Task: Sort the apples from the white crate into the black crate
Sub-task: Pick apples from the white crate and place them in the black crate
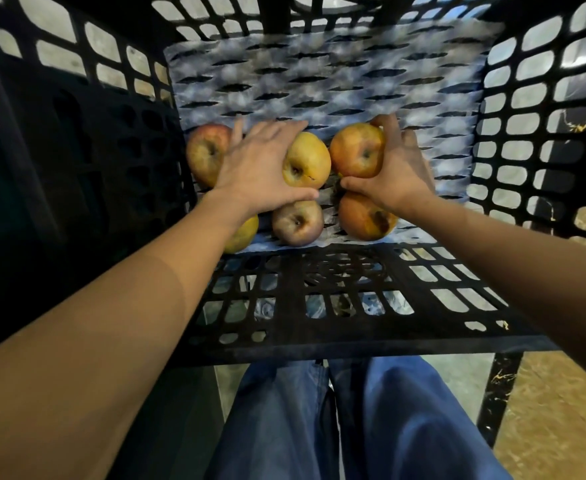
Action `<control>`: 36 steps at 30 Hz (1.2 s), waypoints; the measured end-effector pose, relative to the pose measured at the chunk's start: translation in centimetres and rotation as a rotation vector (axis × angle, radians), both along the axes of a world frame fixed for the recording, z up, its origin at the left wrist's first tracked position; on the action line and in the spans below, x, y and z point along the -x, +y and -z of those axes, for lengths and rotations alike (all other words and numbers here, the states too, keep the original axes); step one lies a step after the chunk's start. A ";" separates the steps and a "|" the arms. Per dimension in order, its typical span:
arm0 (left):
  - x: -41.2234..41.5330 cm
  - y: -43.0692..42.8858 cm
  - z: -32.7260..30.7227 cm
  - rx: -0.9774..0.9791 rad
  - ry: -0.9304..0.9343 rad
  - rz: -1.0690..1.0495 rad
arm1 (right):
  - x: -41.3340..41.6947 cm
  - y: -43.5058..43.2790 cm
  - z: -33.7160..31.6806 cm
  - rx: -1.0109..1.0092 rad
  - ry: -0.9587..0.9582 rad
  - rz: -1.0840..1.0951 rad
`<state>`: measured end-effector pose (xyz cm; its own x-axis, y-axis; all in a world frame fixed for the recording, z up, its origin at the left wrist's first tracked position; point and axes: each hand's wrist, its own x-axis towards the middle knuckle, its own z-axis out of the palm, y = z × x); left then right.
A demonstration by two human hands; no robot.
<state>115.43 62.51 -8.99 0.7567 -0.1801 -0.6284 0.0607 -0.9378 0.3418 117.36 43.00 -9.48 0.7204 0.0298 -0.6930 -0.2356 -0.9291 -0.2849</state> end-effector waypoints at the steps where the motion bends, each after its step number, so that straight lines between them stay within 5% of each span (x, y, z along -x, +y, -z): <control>1: -0.1 -0.8 0.2 0.007 0.022 -0.036 | 0.1 0.0 0.0 -0.012 0.001 0.008; 10: 0.2 -2.6 0.7 0.006 -0.034 -0.393 | 0.5 -0.2 0.1 -0.076 -0.037 0.079; 28: 2.9 -3.2 -0.1 0.026 -0.019 -0.493 | 0.7 -1.1 -0.8 -0.131 0.021 -0.017; 36: 4.5 -2.7 -9.3 -0.005 0.026 -0.476 | 1.4 -1.3 -8.7 -0.116 -0.004 -0.065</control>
<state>110.94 59.84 0.29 0.7385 0.1858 -0.6481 0.4921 -0.8056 0.3298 115.97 41.71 -0.79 0.7172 0.1562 -0.6792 -0.1746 -0.9033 -0.3920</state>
